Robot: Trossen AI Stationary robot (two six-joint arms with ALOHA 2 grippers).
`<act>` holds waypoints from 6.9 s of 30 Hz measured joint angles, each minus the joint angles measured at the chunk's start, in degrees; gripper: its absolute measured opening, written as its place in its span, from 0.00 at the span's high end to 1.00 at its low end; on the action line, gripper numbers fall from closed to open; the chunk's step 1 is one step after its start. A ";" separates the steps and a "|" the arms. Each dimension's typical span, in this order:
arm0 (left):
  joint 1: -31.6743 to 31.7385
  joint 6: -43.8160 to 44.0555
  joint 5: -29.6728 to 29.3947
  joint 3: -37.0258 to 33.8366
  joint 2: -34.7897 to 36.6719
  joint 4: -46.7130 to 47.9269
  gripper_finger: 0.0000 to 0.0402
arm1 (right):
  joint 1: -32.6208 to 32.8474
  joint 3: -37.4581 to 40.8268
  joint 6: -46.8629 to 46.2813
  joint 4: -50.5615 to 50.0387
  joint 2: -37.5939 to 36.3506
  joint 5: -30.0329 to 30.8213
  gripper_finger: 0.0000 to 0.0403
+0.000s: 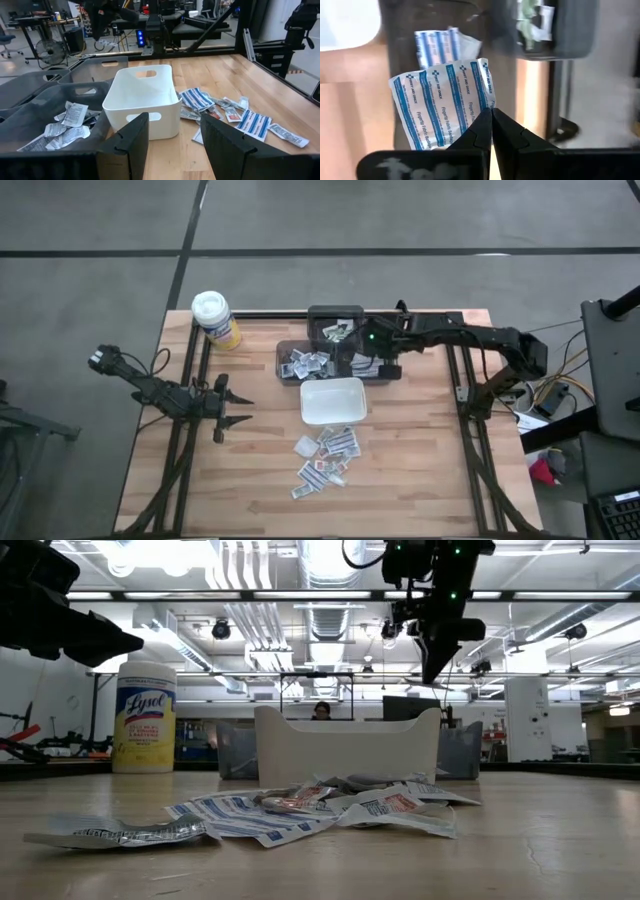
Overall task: Pick & Place First Aid Supplies
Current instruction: Put the blue bandage into the right black bin
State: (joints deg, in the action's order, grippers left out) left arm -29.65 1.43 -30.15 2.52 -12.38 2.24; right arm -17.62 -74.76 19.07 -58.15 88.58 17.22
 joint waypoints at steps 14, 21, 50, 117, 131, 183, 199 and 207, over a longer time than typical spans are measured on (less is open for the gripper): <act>0.02 0.04 0.00 0.00 0.00 -0.11 0.56 | -8.74 0.02 3.86 1.38 7.86 -8.82 0.98; 0.01 0.04 0.02 0.00 0.00 -0.09 0.56 | -9.08 0.04 3.76 4.86 13.60 -8.93 0.98; 0.02 -2.29 -3.41 0.00 0.00 -0.11 0.56 | -9.62 0.04 0.49 9.33 20.17 -9.85 0.98; 0.01 -1.20 -3.39 0.00 0.02 -0.47 0.56 | 6.04 -26.59 -23.30 -16.97 15.01 -18.31 0.98; 0.00 -1.20 -3.39 0.00 0.02 -0.66 0.56 | 24.87 -25.87 -39.10 -8.49 12.74 -16.70 0.98; 0.01 -1.84 -3.39 0.00 0.02 -0.68 0.56 | 38.72 -11.01 -111.23 -3.51 12.94 -10.15 0.98; 0.01 -1.84 -3.39 0.00 0.02 -0.70 0.56 | 38.72 -3.47 -110.60 6.71 12.94 -10.39 0.84; 0.00 -1.86 -3.39 0.00 0.02 -0.70 0.56 | 38.72 0.75 -112.31 12.54 12.90 -10.21 0.69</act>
State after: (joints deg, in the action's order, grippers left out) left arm -29.65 -0.43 -33.54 2.52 -12.36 1.54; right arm 21.10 -74.02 -93.24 -45.61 101.47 7.02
